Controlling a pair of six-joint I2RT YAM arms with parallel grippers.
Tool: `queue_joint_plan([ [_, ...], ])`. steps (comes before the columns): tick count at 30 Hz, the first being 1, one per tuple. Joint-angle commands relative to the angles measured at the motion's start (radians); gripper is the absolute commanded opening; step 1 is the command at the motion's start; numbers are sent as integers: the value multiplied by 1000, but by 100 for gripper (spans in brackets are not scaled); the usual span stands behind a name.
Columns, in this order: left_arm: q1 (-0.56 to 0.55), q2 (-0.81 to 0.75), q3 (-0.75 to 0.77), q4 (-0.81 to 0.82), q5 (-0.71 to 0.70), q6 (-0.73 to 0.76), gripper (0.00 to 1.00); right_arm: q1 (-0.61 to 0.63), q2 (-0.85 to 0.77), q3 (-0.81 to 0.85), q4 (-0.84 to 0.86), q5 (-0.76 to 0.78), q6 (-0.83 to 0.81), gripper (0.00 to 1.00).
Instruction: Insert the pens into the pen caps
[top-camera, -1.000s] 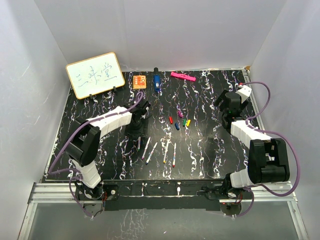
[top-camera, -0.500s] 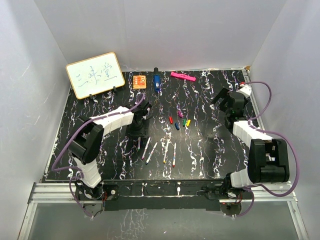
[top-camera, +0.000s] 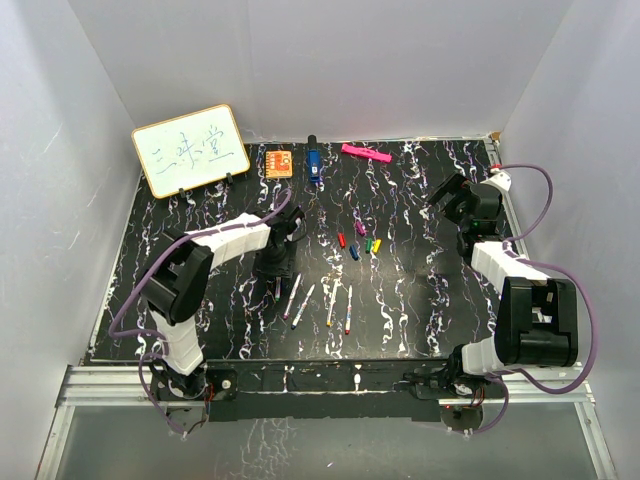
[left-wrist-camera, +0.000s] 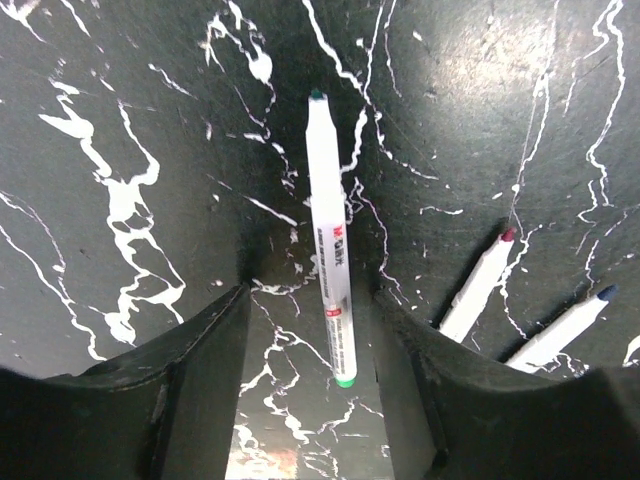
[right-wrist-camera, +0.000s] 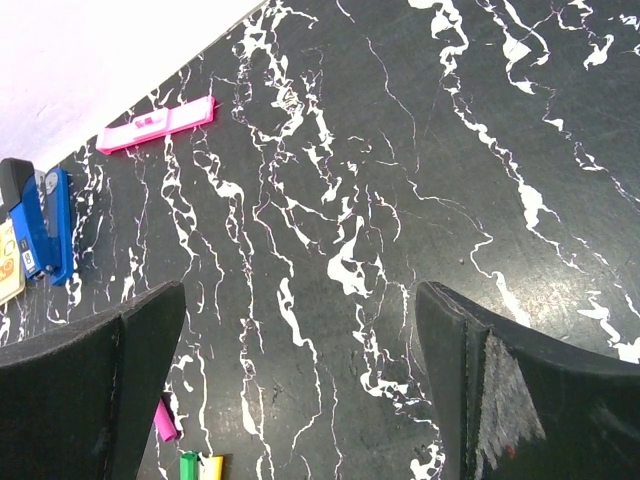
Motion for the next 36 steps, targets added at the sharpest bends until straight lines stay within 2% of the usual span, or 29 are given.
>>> queue_joint_plan([
  [1, -5, 15, 11, -40, 7, 5, 47, -2, -17, 8, 30, 6, -20, 98],
  [22, -5, 125, 55, -19, 39, 41, 34, -2, -16, 14, 14, 23, -28, 98],
  [34, -5, 176, 60, -8, 50, 63, 16, -2, -20, 16, 6, 23, -31, 98],
  [36, -5, 185, 56, 0, 49, 64, 9, -2, -19, 16, 3, 25, -30, 98],
])
